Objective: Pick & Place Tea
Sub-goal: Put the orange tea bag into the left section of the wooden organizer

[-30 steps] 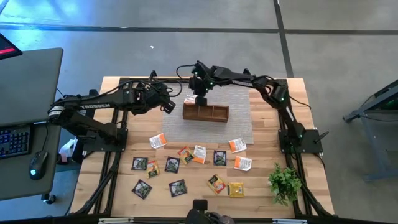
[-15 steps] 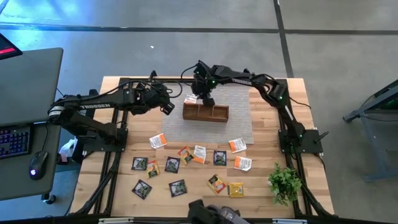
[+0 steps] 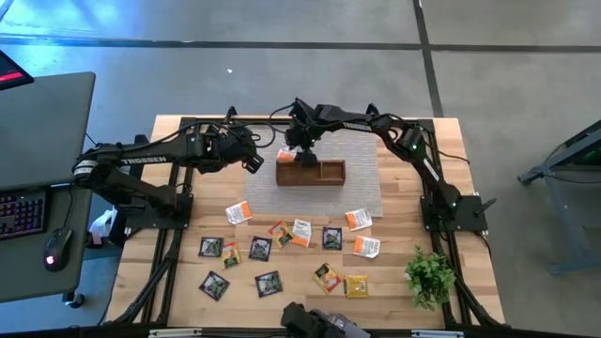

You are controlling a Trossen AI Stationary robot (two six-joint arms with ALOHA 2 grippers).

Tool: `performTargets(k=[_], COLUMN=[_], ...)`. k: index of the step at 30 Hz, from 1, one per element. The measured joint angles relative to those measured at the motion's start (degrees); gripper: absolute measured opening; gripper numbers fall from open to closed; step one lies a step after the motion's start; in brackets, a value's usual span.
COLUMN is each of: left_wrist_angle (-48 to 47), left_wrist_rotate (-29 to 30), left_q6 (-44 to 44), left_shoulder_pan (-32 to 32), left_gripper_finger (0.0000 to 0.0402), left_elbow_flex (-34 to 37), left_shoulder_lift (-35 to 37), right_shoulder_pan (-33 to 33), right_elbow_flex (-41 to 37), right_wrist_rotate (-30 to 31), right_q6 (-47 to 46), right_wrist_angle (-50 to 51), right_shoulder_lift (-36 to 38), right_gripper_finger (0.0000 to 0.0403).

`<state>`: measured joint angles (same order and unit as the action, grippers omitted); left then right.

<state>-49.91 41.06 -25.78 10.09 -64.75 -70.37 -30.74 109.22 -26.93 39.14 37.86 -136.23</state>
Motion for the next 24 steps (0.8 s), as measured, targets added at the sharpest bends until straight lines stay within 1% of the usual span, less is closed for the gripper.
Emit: performTargets(k=[2,4,6,8,10,11,13,18,21,24], left_wrist_angle=[-0.02,-0.01,0.00,0.00,0.00,0.00,0.00,-0.07,-0.04,0.00], left_wrist_rotate=[0.00,-0.01,-0.02,-0.04,-0.05,-0.04,-0.07,-0.09,-0.11,-0.09], left_q6=[0.00,0.00,0.00,0.00,-0.02,-0.02,-0.04,-0.04,-0.04,-0.04], left_shoulder_pan=[0.02,0.02,0.00,0.01,0.01,0.02,0.02,0.02,0.02,0.00], left_gripper_finger=[0.0041,0.0041,0.0041,0.0041,0.0041,0.0041,0.0041,0.0041,0.0041,0.0041], left_elbow_flex=[0.00,0.00,0.00,0.00,0.00,0.00,0.00,0.00,0.00,0.00], left_shoulder_lift=[0.00,0.00,0.00,0.00,0.00,0.00,0.00,0.00,0.00,0.00], right_shoulder_pan=[0.00,0.02,0.02,0.02,-0.20,-0.39,-0.46,-0.08,0.09,0.04], right_elbow_flex=[-0.04,-0.08,-0.04,-0.04,-0.06,-0.06,-0.06,-0.06,-0.06,-0.06], right_wrist_rotate=[1.04,2.28,3.85,4.78,4.65,4.10,4.07,6.75,7.10,6.91], right_q6=[1.33,3.21,3.59,3.35,-3.66,-5.09,-5.69,-5.71,-5.69,-5.69], right_wrist_angle=[0.07,0.14,-1.12,-1.87,-3.29,-3.75,-3.61,-2.93,-2.54,-1.52], right_shoulder_lift=[-0.46,-0.45,-0.28,-0.28,-0.28,-0.28,-0.22,0.36,1.59,2.83], right_gripper_finger=[0.0223,0.0201,0.0165,0.0120,0.0081,0.0074,0.0069,0.0068,0.0078,0.0101])
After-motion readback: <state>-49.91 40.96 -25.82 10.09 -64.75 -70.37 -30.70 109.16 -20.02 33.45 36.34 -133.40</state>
